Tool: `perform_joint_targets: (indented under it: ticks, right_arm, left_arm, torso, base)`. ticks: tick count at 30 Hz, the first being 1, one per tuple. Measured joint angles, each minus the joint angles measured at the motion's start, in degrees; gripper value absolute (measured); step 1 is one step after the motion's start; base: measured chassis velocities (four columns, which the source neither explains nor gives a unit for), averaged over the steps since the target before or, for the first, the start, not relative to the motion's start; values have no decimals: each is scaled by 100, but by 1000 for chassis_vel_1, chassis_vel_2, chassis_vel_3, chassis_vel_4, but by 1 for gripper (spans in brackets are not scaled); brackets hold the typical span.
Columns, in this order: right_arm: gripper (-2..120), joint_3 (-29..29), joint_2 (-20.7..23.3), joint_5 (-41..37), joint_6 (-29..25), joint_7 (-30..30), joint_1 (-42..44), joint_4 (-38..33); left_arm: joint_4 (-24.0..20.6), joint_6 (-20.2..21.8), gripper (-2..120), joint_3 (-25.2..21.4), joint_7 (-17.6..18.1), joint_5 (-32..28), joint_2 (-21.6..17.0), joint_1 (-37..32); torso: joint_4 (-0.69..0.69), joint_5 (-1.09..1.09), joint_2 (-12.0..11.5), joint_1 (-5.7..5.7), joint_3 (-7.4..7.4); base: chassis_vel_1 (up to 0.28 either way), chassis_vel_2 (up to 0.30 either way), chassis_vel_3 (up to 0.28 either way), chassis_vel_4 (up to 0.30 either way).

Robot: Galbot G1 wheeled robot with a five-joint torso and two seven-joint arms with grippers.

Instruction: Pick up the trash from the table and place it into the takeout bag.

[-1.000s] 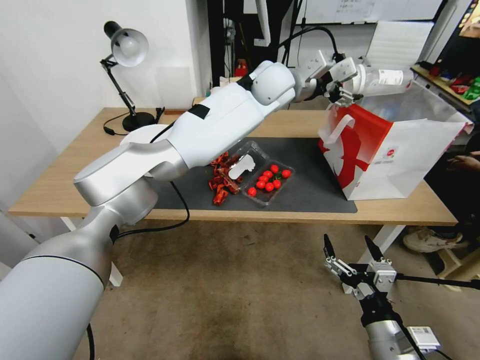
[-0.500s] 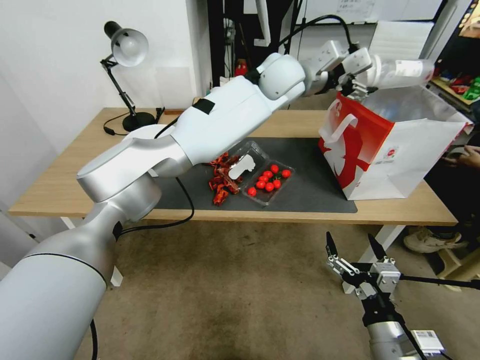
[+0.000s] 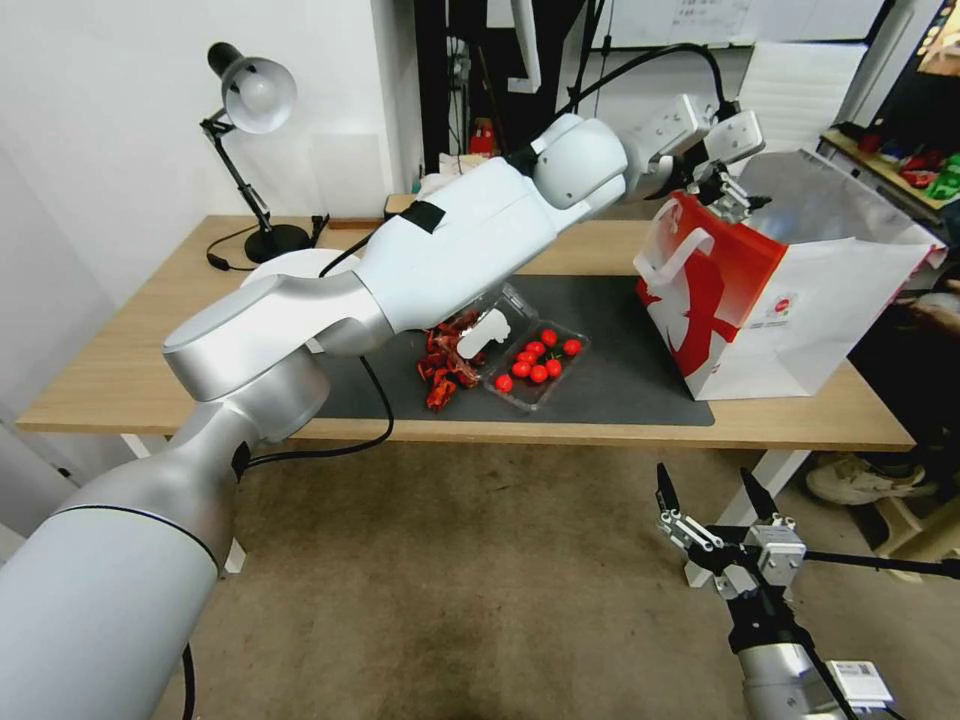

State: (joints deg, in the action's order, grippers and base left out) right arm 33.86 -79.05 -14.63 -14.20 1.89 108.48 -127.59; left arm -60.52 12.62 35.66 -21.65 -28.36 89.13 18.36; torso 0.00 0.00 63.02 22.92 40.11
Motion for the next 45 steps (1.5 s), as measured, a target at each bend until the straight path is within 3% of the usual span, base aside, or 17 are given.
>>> perform_joint_targets:
  ticks: [8, 11, 14, 16, 18, 20, 21, 24, 26, 27, 29, 33, 35, 36, 39, 42, 45]
  right_arm:
    - [100, -43, -50, 51, 9, 15, 16, -50]
    - [100, -35, -50, 52, 10, 18, 93, -128]
    - [100, -35, -45, 52, 10, 18, 103, -153]
    - [100, -42, -18, 52, 25, 22, 111, -220]
    - [100, -47, -3, 50, 30, 23, 109, -227]
    - [100, -60, 30, 48, 34, 24, 101, -225]
    - [100, -60, 30, 48, 34, 24, 101, -225]
    - [100, -110, 18, 48, 39, 27, 83, -197]
    - [100, -188, -20, 77, 43, 28, 69, -183]
    - [100, -188, -20, 77, 43, 28, 69, -183]
    - [100, -249, -50, 123, 44, 28, 69, -183]
    - [100, -270, -53, 146, 45, 28, 91, -193]
    - [100, -273, -67, 166, 45, 26, 106, -201]
    - [100, -273, -67, 166, 45, 26, 106, -201]
    - [100, -337, -184, 241, -16, 25, 116, -138]
    - [100, -376, -221, 266, -32, 22, 116, -118]
    - [100, -487, -315, 313, -31, 28, 90, -73]
  left_arm:
    - [-532, 64, 100, -111, 203, -198, -491, -110]
    - [-1308, 211, 100, -353, 331, -252, -1205, -609]
    - [-1631, 285, 100, -497, 367, -254, -1496, -843]
    - [-2362, 391, 100, -907, 481, -289, -2204, -1431]
    - [-2581, 431, 100, -1082, 510, -301, -2431, -1655]
    - [-3098, 492, 100, -1608, 550, -318, -2957, -2324]
    - [-3098, 492, 100, -1608, 550, -318, -2957, -2324]
    - [-3651, 558, 100, -2154, 684, -344, -3320, -3073]
    - [-4244, 570, 100, -2835, 830, -352, -3628, -3958]
    - [-4244, 570, 100, -2835, 830, -352, -3628, -3958]
    - [-4713, 478, 100, -3577, 1120, -329, -3862, -4990]
    - [-5044, 244, 100, -4106, 1509, -304, -4053, -5823]
    - [-5373, -195, 100, -4703, 1788, 89, -4088, -6836]
    - [-5373, -195, 100, -4703, 1788, 89, -4088, -6836]
    - [-5754, -885, 100, -5574, 2055, 614, -3650, -8672]
    - [-5825, -1183, 100, -5806, 2184, 732, -3448, -9243]
    - [-5881, -1755, 100, -6270, 2404, 909, -2977, -10553]
  torso:
    - [-2, 0, 0, -1, 0]
    - [-1, -3, 0, 0, 0]
    - [1, -3, 0, 0, 0]
    - [1, -4, -1, 0, 0]
    - [2, -4, 0, -1, 0]
    - [1, -4, 0, 0, 0]
    - [1, -4, 0, 0, 0]
    - [1, -3, 0, 0, 0]
    - [-1, 0, 0, -1, -1]
    - [-1, 0, 0, -1, -1]
    - [-1, -4, 0, 0, -1]
    - [1, -2, 0, -1, -1]
    - [-3, 1, 0, 0, -1]
    - [-3, 1, 0, 0, -1]
    - [3, -5, 0, -1, -1]
    - [1, 2, 1, -2, -1]
    - [3, 2, 1, -2, -1]
  base:
    - [0, 0, 0, 0]
    - [0, 0, 0, 0]
    - [0, 0, 0, 0]
    - [0, 0, 0, 0]
    - [0, 0, 0, 0]
    - [0, 0, 0, 0]
    - [0, 0, 0, 0]
    - [0, 0, 0, 0]
    - [0, 0, 0, 0]
    - [0, 0, 0, 0]
    - [0, 0, 0, 0]
    - [0, 0, 0, 0]
    - [0, 0, 0, 0]
    - [0, 0, 0, 0]
    - [0, 0, 0, 0]
    - [0, 0, 0, 0]
    - [0, 0, 0, 0]
